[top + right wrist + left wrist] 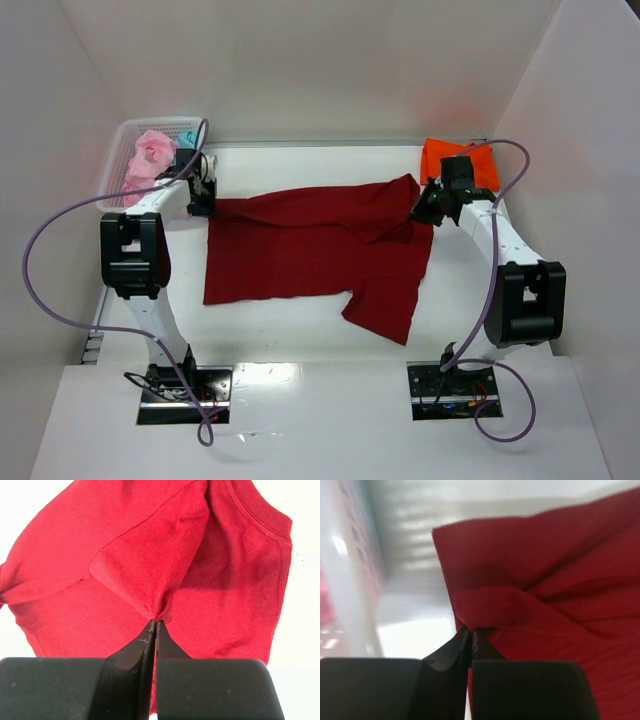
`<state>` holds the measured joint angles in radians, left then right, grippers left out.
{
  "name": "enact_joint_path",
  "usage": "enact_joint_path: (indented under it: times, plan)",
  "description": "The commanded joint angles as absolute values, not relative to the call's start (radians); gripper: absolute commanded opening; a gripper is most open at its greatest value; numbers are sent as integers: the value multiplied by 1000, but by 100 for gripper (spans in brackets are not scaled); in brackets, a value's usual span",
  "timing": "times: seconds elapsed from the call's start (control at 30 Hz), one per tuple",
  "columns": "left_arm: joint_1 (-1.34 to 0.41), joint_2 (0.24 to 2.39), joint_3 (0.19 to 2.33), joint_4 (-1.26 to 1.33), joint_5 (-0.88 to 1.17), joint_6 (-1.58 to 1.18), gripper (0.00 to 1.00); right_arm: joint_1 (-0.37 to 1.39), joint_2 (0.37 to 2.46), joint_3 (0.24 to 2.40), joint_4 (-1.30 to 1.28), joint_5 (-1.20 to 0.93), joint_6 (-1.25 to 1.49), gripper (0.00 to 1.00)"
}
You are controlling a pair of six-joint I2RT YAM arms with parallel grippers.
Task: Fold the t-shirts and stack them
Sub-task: Fold the flattened tshirt in 1/3 of the way
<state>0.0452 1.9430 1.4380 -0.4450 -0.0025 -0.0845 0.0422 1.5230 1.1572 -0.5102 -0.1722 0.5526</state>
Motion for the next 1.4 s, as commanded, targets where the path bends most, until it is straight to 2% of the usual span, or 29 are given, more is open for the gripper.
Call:
enact_joint_path:
  times: [0.0, 0.13, 0.2, 0.33, 0.37, 0.43, 0.47, 0.5, 0.6, 0.7, 0.73, 0.9, 0.97, 1.1, 1.33, 1.37]
  plan:
    - [44, 1905, 1414, -469, 17, -51, 4, 35, 1532, 1158, -509, -150, 534, 2]
    - [35, 1876, 1375, -469, 28, -64, 26, 35, 1532, 1158, -509, -141, 534, 4]
    - [35, 1876, 1385, -469, 28, -64, 33, 35, 1532, 1158, -509, -141, 534, 4]
    - [35, 1876, 1427, -469, 37, -83, 62, 35, 1552, 1167, -509, -141, 525, 12]
    - [35, 1876, 1442, -479, 37, -83, 71, 26, 1552, 1180, -518, -141, 512, 18]
    - [35, 1867, 1459, -479, 48, -95, 79, 26, 1563, 1190, -532, -141, 502, 30]
    - [35, 1867, 1483, -479, 48, -106, 88, 26, 1563, 1190, -532, -130, 502, 47]
    - [35, 1867, 1500, -479, 57, -106, 90, 26, 1563, 1190, -543, -118, 502, 54]
    - [35, 1888, 1568, -479, 90, -127, 92, 15, 1540, 1200, -543, -118, 492, 66]
    - [35, 1908, 1614, -469, 222, -150, 92, 6, 1540, 1262, -531, -132, 492, 80]
    - [35, 1908, 1623, -459, 241, -150, 90, 6, 1552, 1275, -506, -141, 492, 82]
    - [15, 1931, 1623, -437, 270, -150, 87, 6, 1609, 1298, -399, -185, 517, 83]
    - [6, 1963, 1643, -437, 242, -150, 82, 6, 1664, 1347, -374, -186, 517, 82]
    - [-38, 2019, 1667, -437, 125, -179, 75, 15, 1811, 1454, -385, -88, 443, 81]
    - [-38, 2048, 1677, -414, 118, -235, 70, 15, 1982, 1581, -376, -28, 405, 81]
    - [-38, 2048, 1686, -414, 129, -245, 69, 15, 2000, 1598, -376, -17, 396, 78]
